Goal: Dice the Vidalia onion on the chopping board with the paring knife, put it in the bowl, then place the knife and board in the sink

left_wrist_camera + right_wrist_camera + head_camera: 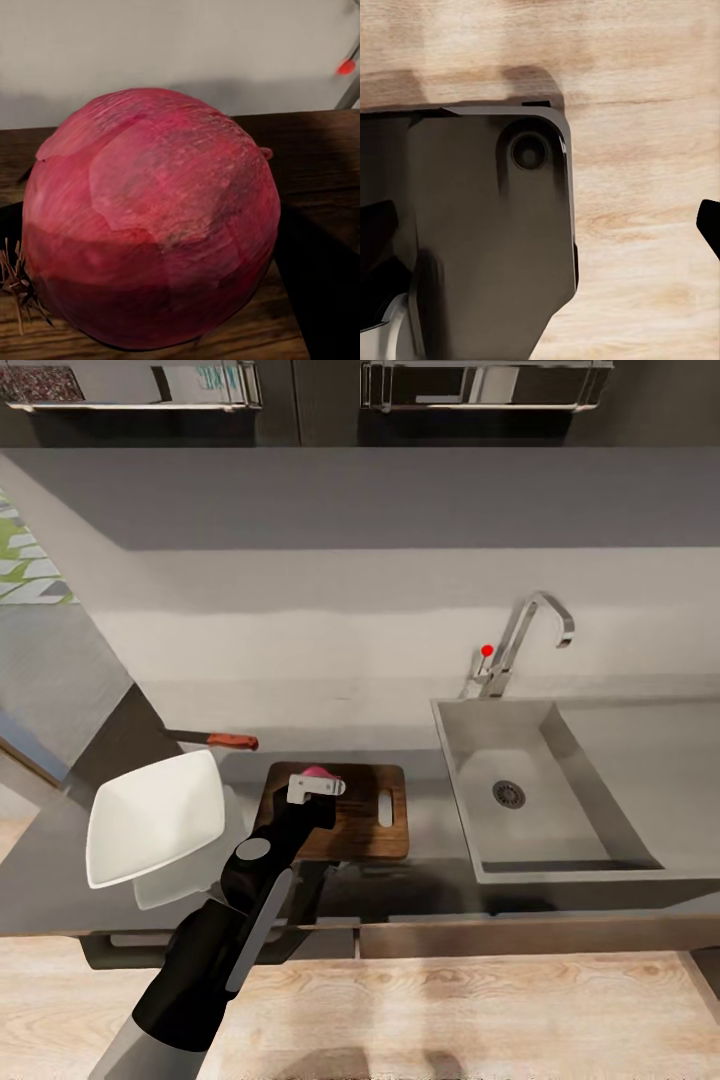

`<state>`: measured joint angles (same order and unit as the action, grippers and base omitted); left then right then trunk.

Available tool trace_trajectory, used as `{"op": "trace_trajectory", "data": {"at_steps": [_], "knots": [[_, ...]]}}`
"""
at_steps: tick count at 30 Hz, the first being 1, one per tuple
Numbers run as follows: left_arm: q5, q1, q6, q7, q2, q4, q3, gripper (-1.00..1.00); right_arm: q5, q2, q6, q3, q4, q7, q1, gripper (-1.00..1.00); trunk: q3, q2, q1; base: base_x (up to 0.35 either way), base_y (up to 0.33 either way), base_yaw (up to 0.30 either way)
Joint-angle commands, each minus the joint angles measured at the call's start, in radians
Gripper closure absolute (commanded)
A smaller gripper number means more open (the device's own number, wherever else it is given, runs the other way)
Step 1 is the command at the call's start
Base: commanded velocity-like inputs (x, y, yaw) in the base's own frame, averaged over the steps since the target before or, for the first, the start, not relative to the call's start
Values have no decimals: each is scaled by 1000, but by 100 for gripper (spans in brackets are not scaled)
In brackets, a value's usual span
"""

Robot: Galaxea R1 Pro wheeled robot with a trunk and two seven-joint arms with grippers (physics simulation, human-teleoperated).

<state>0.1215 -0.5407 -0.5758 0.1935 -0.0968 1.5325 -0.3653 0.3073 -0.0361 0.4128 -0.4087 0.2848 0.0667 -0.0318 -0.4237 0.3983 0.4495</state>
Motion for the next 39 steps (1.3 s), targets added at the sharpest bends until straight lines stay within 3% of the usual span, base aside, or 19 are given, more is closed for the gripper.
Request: {"op": "trace_trajectory", "data": {"at_steps": [1,39], "knots": [[10,-1,-4,9,0,1,-1,100,4,-1,3,-9,0,7,0,-100,-3,2,0,0,0,0],[10,-1,-4,9,0,0,-1,100,4,-1,3,-9,0,7,0,-100,-47,2,0,0,0,0]]}}
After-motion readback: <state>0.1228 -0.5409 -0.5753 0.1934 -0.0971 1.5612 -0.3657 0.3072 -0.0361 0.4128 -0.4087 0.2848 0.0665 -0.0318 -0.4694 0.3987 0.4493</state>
